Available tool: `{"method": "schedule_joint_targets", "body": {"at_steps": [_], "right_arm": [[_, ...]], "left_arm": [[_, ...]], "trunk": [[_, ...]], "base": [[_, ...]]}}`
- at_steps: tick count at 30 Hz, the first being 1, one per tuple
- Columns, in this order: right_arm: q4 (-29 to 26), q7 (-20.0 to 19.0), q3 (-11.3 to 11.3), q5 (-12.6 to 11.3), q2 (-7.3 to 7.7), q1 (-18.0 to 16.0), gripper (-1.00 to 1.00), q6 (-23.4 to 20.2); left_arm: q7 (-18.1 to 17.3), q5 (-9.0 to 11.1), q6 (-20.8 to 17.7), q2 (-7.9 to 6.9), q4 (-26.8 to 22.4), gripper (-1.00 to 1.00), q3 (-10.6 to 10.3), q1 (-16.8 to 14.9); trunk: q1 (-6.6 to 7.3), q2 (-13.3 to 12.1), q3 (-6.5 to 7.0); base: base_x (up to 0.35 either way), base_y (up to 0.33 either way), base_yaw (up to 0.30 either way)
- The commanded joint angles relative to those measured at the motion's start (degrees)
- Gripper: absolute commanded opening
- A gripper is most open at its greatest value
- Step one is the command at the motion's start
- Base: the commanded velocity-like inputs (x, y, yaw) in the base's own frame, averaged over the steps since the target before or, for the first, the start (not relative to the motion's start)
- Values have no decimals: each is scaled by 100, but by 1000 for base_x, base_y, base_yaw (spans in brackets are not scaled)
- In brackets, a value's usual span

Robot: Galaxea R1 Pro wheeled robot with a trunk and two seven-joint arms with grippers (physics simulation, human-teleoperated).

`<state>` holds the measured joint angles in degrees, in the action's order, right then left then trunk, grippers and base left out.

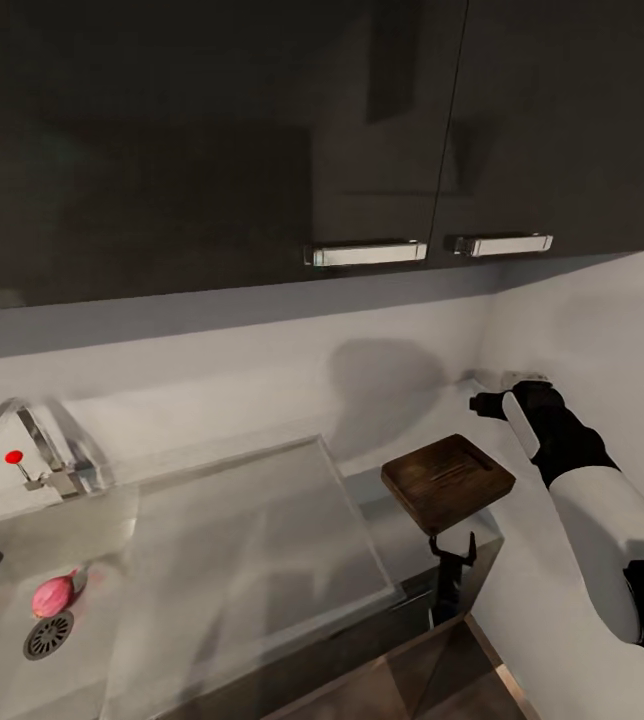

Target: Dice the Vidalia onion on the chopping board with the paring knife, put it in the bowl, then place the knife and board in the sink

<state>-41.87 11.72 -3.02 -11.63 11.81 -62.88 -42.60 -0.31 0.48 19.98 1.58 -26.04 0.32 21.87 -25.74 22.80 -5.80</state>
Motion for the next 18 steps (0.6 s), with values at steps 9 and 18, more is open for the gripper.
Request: {"method": "schedule_joint_targets", "body": {"at_steps": [9, 18], "right_arm": [[11, 50, -32, -59, -2, -5, 100, -17], [58, 50, -32, -57, 19, -2, 100, -21]], "left_arm": [[-9, 5, 6, 6, 10, 100, 3, 2], [-4, 5, 6, 6, 79, 100, 3, 2]], "trunk": [[-4, 12, -12], [-4, 12, -12]], "base": [[174, 39, 0], [38, 3, 0]]}}
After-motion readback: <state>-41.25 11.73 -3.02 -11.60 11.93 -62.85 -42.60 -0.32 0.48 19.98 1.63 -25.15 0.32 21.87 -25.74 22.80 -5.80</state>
